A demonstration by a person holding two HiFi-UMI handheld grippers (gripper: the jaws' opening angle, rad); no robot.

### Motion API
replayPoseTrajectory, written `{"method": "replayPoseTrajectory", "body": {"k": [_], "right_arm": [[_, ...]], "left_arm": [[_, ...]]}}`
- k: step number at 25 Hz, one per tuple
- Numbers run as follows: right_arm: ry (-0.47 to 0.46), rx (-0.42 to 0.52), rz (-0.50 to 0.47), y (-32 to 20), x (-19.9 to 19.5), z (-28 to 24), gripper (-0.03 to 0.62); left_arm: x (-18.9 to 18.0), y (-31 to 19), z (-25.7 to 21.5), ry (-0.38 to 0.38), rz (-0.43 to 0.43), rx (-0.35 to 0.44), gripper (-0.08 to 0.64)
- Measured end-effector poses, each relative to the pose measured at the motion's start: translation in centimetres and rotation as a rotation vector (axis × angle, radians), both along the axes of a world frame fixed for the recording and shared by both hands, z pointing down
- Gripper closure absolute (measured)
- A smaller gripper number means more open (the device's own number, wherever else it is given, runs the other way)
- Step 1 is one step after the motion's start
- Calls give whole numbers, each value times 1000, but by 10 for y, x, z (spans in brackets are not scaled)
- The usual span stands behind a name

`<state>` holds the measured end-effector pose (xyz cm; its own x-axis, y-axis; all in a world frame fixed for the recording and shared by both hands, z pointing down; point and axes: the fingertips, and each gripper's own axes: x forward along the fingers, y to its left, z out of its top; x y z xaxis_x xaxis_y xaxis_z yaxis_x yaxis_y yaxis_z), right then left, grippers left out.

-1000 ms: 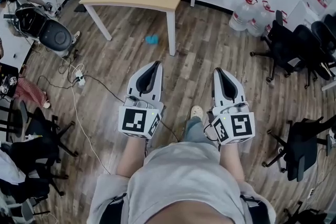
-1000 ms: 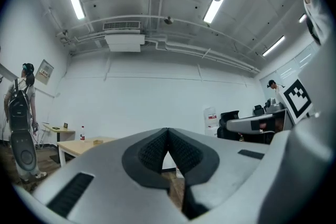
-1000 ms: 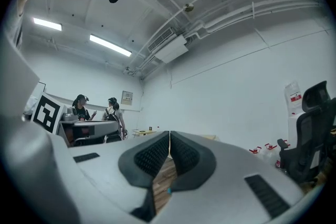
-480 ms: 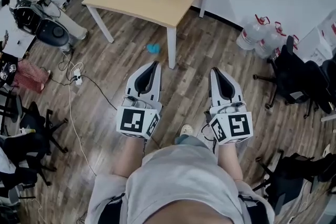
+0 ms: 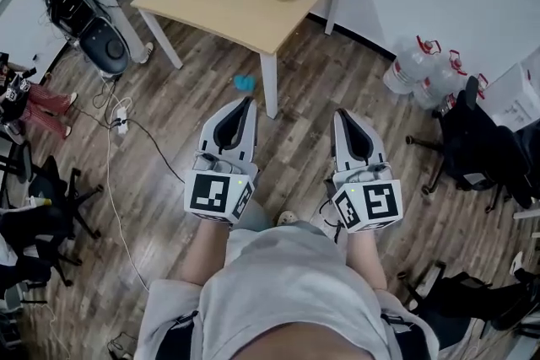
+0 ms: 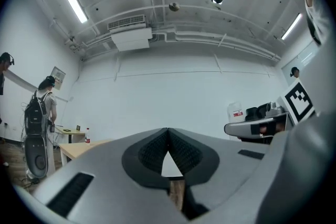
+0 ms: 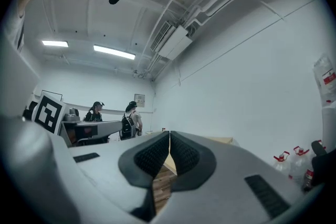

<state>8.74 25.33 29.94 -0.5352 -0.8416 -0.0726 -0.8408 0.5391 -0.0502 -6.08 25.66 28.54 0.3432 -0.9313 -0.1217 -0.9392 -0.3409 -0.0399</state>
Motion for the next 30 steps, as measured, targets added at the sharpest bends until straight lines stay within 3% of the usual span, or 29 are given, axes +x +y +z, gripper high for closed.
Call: {"method": "replayPoseTrajectory", "body": {"k": [17,30], "right_arm": [[11,-23,22,-108,-6,8,579],[3,-9,48,-229,-44,-1,578]], "left_arm": [[9,-119,7,37,56,-22,545],[-31,-239,3,21,62,-11,545]]}}
